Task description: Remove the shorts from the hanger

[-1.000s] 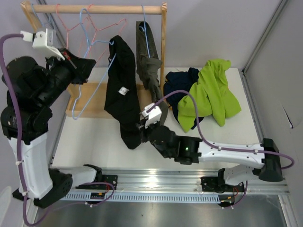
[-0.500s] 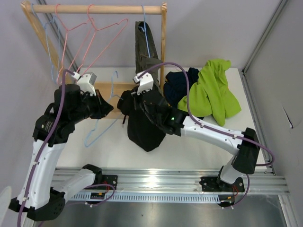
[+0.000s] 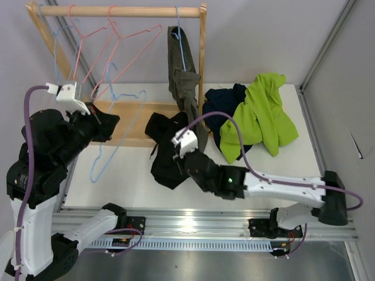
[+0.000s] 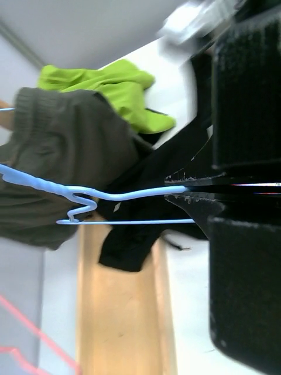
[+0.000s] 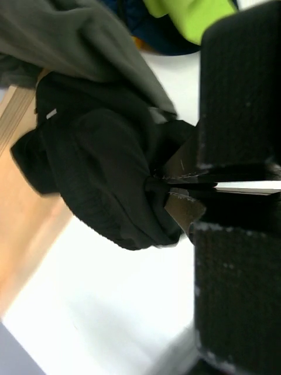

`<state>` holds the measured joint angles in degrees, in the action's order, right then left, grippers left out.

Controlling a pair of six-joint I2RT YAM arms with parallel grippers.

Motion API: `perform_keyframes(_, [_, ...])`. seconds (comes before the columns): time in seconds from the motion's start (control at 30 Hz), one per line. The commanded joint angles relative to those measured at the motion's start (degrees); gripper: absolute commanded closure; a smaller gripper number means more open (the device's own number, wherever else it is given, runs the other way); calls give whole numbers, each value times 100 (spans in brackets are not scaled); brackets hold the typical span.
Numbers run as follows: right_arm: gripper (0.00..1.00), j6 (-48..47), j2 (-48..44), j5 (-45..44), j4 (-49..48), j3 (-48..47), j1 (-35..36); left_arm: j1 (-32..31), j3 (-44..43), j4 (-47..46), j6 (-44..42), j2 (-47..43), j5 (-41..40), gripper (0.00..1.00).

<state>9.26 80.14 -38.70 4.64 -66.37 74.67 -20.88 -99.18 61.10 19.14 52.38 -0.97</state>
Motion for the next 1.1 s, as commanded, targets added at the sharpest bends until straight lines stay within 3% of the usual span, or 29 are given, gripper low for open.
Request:
perform_keyframes(0.0, [100, -274, -1227, -1182, -52, -130, 722, -39, -207, -431, -287, 333, -482, 100])
perform_keyframes(0.13, [100, -1387, -1992, -1991, 10, -692, 1505, -39, -181, -879, -296, 624, -483, 100])
perform_keyframes(0.33, [100, -2849, -1731, -1871, -9, -2428, 1112, -38, -514, -1214, -261, 1282, -421, 100])
perform_keyframes(0.5, [100, -2789, -853, -738, 923, -4075, -714, -30, -805, -1337, -367, 1538, -562, 100])
perform_keyframes(0.57, [100, -2702, -406, 95, 1169, -4793, -1599, -30, -805, -1373, -410, 1600, -623, 100])
perform_keyframes(0.8, [100, -2464, 704, 1285, 1347, -6606, -3546, 40, -524, -1575, -586, 1661, -720, 100])
perform_keyframes(0.97, [100, -2262, 907, 1567, 908, -6268, -4548, 85, -453, -1689, -639, 1784, -641, 100])
perform_keyframes(1.07, [100, -1790, 497, 1584, 154, -4846, -4988, 137, -523, -1742, -613, 1907, -641, 100])
